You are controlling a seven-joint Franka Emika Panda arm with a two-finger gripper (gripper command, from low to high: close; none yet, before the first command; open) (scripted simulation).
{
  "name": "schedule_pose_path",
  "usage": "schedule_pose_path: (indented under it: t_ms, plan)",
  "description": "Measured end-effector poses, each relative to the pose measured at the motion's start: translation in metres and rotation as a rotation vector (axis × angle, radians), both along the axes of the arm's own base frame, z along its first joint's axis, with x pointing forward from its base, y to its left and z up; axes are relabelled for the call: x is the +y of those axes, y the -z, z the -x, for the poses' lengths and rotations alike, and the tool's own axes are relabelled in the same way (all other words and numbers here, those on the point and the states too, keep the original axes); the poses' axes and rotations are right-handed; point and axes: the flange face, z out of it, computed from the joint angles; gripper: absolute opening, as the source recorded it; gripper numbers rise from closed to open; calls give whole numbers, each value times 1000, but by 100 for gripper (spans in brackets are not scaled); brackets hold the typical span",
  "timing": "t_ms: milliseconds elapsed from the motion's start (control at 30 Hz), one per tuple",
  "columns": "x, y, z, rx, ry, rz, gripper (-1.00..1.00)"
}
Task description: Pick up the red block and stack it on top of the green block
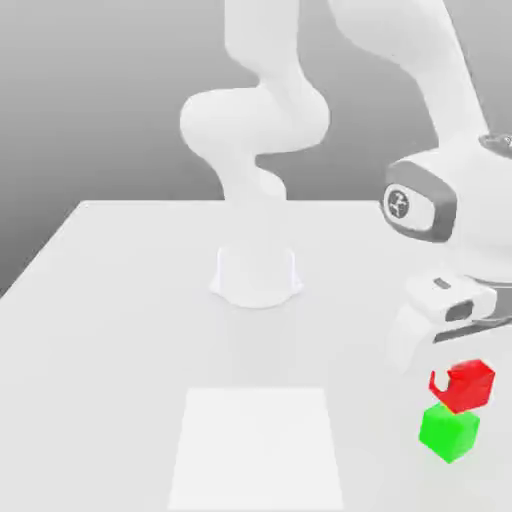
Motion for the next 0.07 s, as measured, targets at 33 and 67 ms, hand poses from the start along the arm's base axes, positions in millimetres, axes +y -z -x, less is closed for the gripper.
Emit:
schedule_pose_path:
  t_ms: [33,67]
  plan:
    - [0,0,0,0,0,0,100]
    - [0,0,0,0,0,0,100]
